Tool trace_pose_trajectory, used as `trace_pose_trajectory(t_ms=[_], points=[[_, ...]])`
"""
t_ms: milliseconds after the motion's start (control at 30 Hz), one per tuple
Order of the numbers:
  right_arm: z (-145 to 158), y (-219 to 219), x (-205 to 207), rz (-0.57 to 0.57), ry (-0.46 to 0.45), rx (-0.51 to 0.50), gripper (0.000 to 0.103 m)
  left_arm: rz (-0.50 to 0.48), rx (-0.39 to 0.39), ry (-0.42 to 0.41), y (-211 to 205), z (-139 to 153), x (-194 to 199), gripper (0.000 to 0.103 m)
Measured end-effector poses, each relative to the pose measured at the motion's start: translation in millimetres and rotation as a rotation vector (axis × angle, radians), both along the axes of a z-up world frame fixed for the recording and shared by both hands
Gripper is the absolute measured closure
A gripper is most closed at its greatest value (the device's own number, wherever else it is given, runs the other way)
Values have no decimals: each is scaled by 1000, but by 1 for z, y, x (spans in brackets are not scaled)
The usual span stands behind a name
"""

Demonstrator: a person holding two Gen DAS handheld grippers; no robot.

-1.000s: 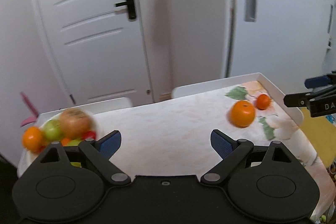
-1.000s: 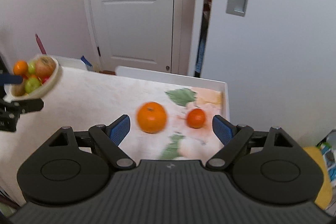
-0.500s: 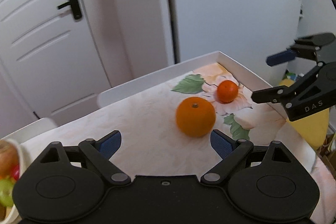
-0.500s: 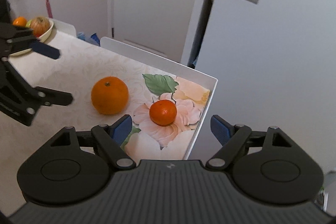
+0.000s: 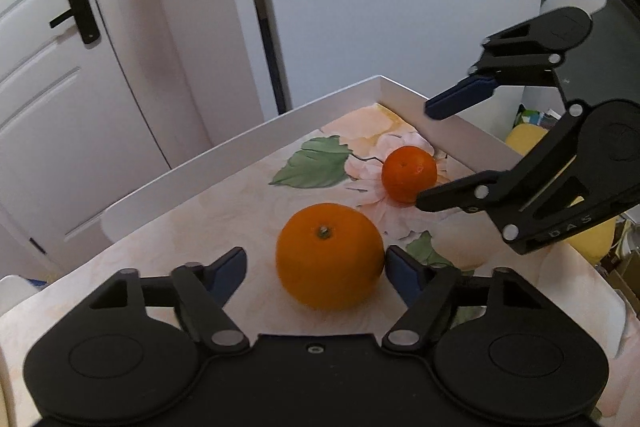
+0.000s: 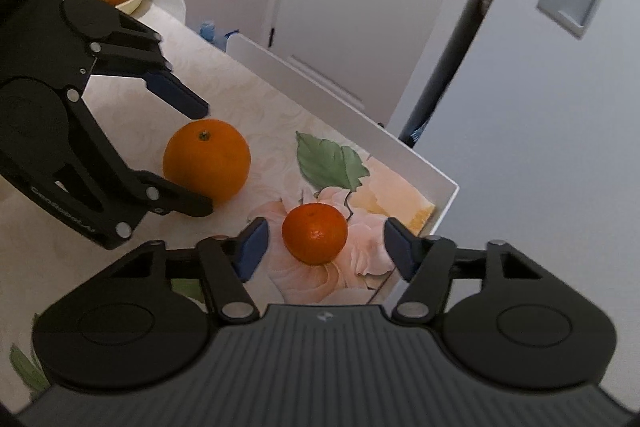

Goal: Organize fruits
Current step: 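Grasp the large orange with the left tool while the right tool grasps the tangerine, then carry the large orange into the bowl with the left tool and release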

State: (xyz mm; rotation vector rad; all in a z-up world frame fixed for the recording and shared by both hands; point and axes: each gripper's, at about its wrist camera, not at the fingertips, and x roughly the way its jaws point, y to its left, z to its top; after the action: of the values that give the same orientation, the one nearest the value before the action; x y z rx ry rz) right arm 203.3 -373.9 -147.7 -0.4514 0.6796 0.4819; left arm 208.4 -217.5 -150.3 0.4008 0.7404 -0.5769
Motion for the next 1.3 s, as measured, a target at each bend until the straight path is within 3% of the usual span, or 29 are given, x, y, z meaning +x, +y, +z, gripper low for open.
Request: trace_pose_trajectory(t_ms=[100, 400, 733, 1033, 1300], points=[[-3, 2, 3, 12, 9, -3, 30, -20, -4, 20, -4, -3, 2, 39], [-10, 6, 8, 23, 33, -4, 44, 9, 21, 10, 3, -1, -2, 40], [-10, 5, 12, -12, 47, 15, 49, 59, 13, 3, 22, 2, -13, 40], [13, 24, -1, -10, 27, 66, 49, 119, -21, -34, 47, 23, -29, 40], [47, 64, -17, 15, 12, 130, 49, 234, -60, -82, 87, 58, -49, 40]])
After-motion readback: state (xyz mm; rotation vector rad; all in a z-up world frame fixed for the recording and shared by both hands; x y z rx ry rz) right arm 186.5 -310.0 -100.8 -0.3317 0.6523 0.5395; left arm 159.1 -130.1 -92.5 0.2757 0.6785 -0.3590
